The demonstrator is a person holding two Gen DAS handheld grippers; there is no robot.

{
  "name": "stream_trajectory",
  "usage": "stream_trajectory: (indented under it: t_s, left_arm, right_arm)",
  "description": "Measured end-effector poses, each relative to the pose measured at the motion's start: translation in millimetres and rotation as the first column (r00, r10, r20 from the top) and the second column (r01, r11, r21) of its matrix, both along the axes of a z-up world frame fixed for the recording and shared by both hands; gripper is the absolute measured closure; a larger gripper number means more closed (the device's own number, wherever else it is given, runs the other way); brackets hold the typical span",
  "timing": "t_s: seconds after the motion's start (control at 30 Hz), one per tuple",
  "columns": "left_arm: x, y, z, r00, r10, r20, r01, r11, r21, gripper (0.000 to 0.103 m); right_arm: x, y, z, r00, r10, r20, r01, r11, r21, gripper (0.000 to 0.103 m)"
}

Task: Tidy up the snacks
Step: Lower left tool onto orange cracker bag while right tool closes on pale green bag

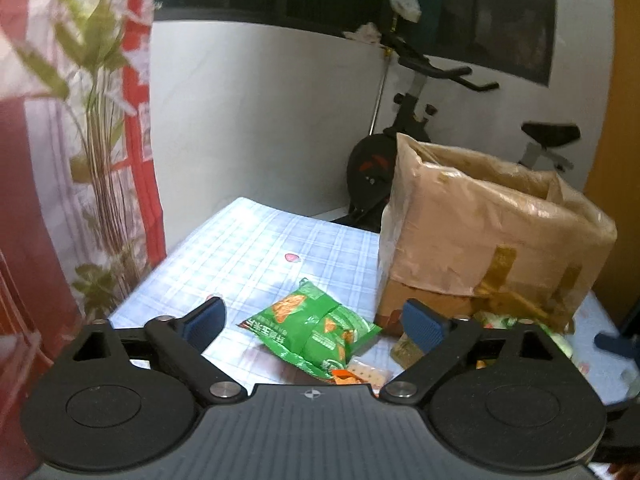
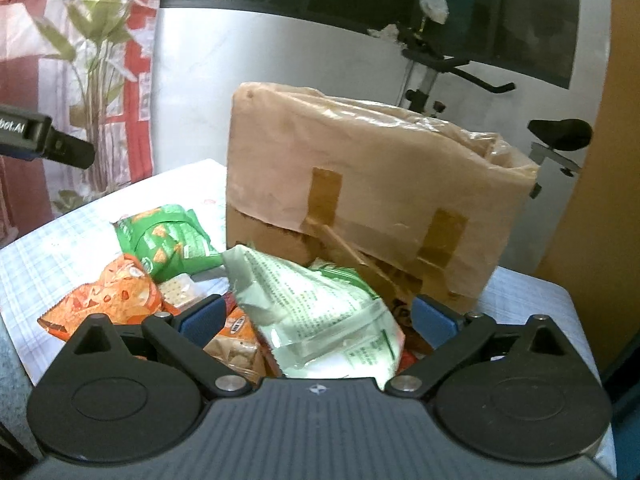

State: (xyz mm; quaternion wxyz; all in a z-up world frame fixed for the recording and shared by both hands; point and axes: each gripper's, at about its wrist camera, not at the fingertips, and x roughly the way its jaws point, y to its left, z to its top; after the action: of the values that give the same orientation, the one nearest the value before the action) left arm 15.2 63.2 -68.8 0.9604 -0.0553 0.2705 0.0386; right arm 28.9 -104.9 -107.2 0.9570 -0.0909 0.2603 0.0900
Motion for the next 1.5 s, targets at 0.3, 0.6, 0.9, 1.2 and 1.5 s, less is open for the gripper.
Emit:
stream_trajectory:
  t_s: [0.3, 0.6, 0.9, 1.2, 1.5]
  left_arm:
    - [7, -5, -16, 0.998, -0.018, -0.059, 0.019, 1.000, 0.020, 0.008]
    - [22, -8, -59, 0.959, -0.179, -0.220, 0.146, 0.977, -0.159, 0.008]
    - [29, -27, -85, 0.920, -0.260, -0.293, 0.215, 0.960, -0.176, 0.007]
    - [40, -29, -103, 0.906, -0.262, -0.333, 0.211, 0.961, -0.180, 0.023]
    - [36, -27, -94, 0.911, -0.251, -0.326, 0.209, 0.965, -0.160, 0.049]
  right_arm:
    - [7, -1, -9, 1.000, 0.002, -0.006, -0.002, 1.000, 0.008, 0.003]
    - [10, -5, -11, 1.000, 0.000, -0.001, 0.000, 1.000, 0.020, 0.003]
    - [14, -11, -17, 1.000, -0.007, -0.019, 0.007, 1.000, 0.027, 0.003]
    - [27, -15, -26, 0.998, 0.004, -0.055, -0.002, 0.999, 0.048, 0.006]
    - [33, -12, -36, 0.998, 0.027, -0.055, -0.028, 1.000, -0.001, 0.021]
